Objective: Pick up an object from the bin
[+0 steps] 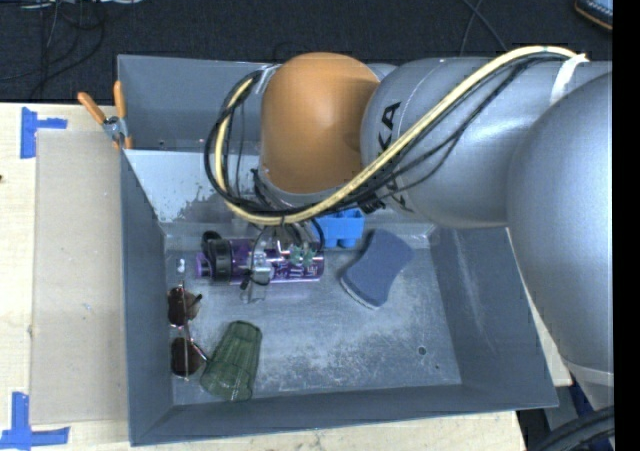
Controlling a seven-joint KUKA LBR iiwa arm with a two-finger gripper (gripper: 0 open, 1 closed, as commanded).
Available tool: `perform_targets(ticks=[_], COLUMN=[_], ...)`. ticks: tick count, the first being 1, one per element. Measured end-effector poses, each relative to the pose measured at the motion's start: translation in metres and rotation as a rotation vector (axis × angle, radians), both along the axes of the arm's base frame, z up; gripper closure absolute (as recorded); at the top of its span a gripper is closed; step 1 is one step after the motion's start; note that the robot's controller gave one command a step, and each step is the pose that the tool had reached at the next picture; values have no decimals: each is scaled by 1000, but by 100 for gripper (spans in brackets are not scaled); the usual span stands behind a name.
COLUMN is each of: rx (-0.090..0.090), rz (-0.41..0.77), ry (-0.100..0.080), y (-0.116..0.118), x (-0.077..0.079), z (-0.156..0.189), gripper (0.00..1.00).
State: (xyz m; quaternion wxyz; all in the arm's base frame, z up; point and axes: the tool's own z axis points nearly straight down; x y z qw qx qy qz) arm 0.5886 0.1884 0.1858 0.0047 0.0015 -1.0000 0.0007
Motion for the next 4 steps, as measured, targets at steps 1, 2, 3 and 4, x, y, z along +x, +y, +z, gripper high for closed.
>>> perform_targets(ticks=[1, 2, 3, 4], rx=[1, 3, 6, 2], rz=[-5, -49, 17, -64], ry=[-8, -13, -14, -8], y=[-1, -44, -63, -44], x=[2, 19, 27, 19], z=[4, -81, -117, -116], gripper=[0, 0, 0, 0])
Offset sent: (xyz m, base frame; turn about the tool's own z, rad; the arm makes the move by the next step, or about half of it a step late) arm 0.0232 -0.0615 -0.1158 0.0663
